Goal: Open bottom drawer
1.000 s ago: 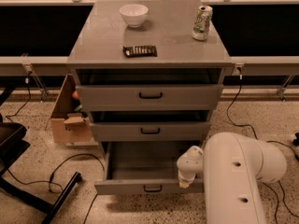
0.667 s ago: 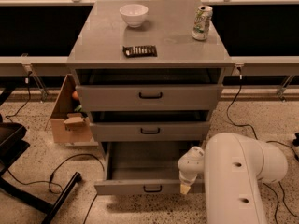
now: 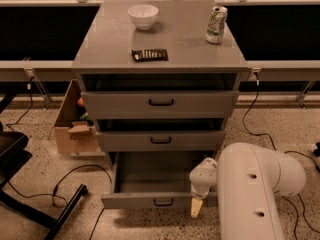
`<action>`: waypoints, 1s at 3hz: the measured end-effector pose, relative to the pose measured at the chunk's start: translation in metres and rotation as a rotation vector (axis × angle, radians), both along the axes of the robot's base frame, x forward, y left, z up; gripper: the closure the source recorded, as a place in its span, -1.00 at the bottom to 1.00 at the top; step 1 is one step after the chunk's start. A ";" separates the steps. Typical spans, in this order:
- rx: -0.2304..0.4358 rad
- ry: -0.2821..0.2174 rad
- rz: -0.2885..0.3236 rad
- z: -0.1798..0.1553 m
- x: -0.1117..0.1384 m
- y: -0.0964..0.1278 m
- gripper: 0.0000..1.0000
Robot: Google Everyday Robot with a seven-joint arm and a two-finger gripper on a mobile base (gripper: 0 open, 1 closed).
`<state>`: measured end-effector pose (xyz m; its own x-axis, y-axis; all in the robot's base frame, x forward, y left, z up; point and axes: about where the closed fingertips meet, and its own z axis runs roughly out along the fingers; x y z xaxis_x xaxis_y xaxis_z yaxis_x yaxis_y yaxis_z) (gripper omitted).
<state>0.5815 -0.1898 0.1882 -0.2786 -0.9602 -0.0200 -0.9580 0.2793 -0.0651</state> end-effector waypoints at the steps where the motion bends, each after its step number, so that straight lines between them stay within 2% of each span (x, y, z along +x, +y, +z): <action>1: 0.004 0.051 -0.042 -0.020 -0.025 -0.007 -0.93; 2: 0.015 0.114 -0.081 -0.038 -0.068 -0.014 -0.48; 3: 0.015 0.114 -0.081 -0.032 -0.068 -0.014 -0.02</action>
Offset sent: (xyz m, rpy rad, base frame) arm -0.1778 -0.0298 -0.0773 0.0398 0.2667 -0.1637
